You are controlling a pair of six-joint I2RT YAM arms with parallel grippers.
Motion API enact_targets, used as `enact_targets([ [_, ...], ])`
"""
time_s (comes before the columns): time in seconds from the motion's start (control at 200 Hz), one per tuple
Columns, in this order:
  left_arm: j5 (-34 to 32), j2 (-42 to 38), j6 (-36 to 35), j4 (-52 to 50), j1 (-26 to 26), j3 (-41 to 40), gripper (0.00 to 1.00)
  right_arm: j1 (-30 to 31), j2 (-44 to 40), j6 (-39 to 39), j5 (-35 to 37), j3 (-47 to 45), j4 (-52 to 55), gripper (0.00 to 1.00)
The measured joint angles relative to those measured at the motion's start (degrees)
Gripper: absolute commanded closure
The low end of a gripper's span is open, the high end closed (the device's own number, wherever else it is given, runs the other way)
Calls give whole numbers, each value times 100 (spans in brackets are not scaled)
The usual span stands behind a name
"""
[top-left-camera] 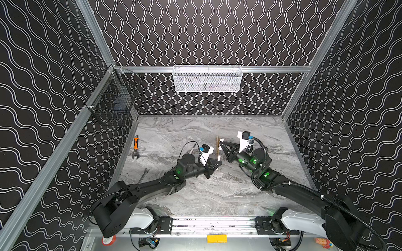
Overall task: Insert pens into pen caps
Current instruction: Put on the pen cap to the pen.
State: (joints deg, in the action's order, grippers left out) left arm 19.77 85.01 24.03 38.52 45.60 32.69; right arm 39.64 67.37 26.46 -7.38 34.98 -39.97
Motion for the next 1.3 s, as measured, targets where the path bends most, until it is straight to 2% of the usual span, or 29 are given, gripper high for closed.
enact_targets([
  [0.581, -114, 44, 4, 111, 0, 33, 98, 28, 35, 76, -208, -46, 66, 87],
  [0.901, -435, -114, -42, 7, -2, 210, 99, 72, -175, 87, -341, -153, 142, 79],
  [1.301, -863, -184, -522, -323, -2, 647, 100, 81, -925, -400, -210, -46, 1027, 45],
])
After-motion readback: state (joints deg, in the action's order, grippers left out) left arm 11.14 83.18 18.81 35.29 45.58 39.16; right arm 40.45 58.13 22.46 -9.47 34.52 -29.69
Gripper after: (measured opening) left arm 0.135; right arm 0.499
